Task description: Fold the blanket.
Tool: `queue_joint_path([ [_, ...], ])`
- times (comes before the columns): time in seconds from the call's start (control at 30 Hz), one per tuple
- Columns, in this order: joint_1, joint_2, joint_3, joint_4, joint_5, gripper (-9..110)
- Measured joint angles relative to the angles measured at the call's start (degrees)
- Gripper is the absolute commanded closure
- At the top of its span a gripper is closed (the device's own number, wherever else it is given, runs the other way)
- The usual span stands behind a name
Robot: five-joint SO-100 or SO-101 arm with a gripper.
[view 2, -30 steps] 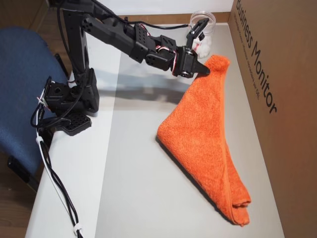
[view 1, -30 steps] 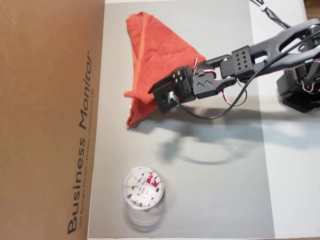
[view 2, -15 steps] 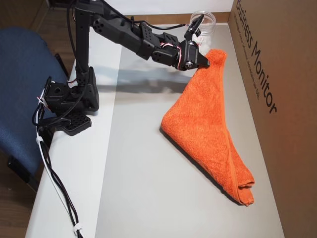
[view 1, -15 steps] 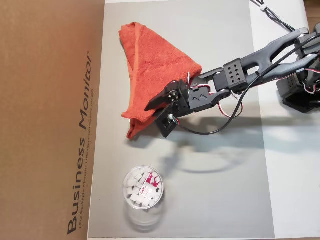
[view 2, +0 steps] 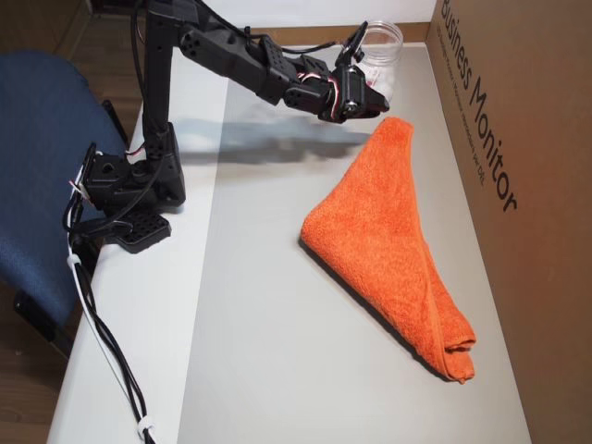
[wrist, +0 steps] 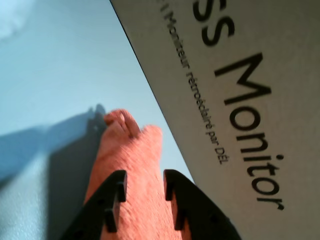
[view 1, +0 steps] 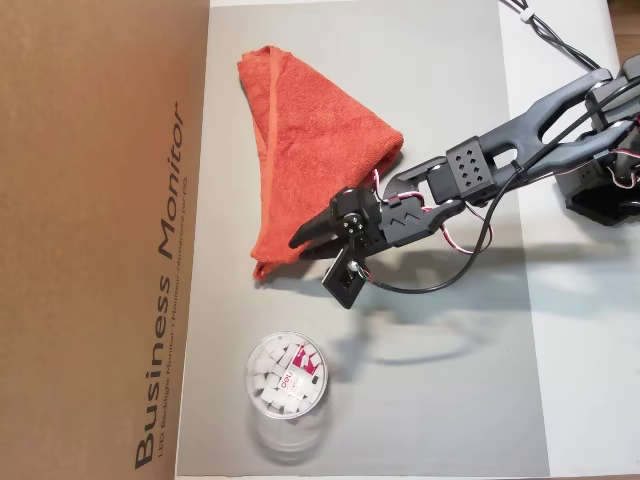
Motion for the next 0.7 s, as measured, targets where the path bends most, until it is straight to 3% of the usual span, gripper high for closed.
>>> queue_joint_path([
  [0.5,-1.2,1.8,0.0,0.4,0.9,96],
  [0.7,-1.1,7.6,0.0,6.1,10.5,96],
])
